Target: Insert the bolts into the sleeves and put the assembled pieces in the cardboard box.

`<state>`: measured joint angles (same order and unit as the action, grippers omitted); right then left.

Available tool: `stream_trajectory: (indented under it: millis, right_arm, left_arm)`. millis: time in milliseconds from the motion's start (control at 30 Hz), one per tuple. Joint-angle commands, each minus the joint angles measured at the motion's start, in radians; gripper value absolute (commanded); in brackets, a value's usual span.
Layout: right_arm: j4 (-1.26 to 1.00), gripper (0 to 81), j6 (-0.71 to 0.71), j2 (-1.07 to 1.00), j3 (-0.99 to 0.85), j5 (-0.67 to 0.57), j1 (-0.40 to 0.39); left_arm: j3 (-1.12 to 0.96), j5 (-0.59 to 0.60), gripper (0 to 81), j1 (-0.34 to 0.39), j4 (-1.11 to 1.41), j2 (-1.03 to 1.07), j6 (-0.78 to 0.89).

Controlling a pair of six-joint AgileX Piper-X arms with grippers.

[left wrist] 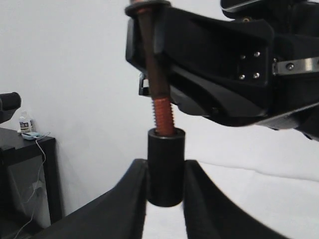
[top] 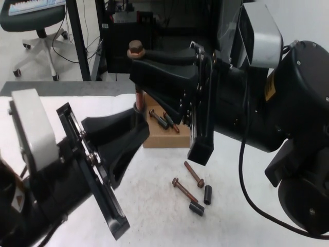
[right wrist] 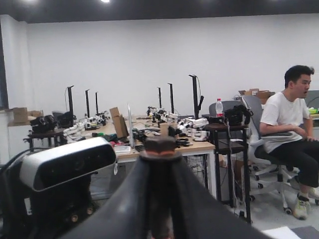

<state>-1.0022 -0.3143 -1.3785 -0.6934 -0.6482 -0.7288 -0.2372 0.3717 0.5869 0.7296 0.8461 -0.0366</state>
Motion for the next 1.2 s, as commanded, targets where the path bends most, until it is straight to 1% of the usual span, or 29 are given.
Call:
stream_trajectory:
  millis: [0,167,433,600,767,833,867,967,1033,1067,1167]
  right_arm:
    - [0.017,0.8,0.001,-0.009,0.003,-0.043,-0.006]
    - [0.017,0.8,0.001,-0.009,0.003,-0.044,-0.006]
    - [0.017,0.8,0.001,-0.009,0.003,-0.049,-0.006]
    - [0.017,0.8,0.001,-0.009,0.003,-0.088,-0.006]
    - [0.017,0.5,0.001,-0.009,0.003,-0.102,-0.006]
    - [0.017,6.0,0.001,-0.009,0.003,-0.120,-0.006]
    - [0.017,10.6,0.001,-0.009,0.003,-0.127,-0.006]
    - [0.017,29.4,-0.002,-0.009,0.003,-0.135,-0.006]
    - [0.017,38.9,-0.020,-0.009,0.003,-0.126,-0.006]
    - [0.017,41.4,-0.033,-0.009,0.003,-0.121,-0.006]
    - [0.017,41.7,-0.038,-0.009,0.003,-0.120,-0.006]
  left_arm:
    - [-0.011,-0.067,0.2,-0.041,0.099,-0.003,0.070]
    - [-0.016,-0.069,0.2,-0.070,0.107,-0.003,0.099]
    - [-0.018,-0.069,0.2,-0.070,0.124,-0.003,0.099]
    - [-0.018,-0.069,0.2,-0.070,0.124,-0.003,0.099]
    - [-0.018,-0.069,0.2,-0.070,0.124,-0.003,0.099]
    - [-0.018,-0.069,0.2,-0.070,0.124,-0.003,0.099]
    - [-0.018,-0.069,0.2,-0.070,0.124,-0.003,0.099]
    - [-0.018,-0.069,0.2,-0.070,0.124,-0.003,0.099]
    - [-0.018,-0.069,0.2,-0.070,0.124,-0.003,0.099]
    - [-0.018,-0.069,0.2,-0.070,0.124,-0.003,0.099]
    - [-0.018,-0.069,0.2,-0.070,0.124,-0.003,0.099]
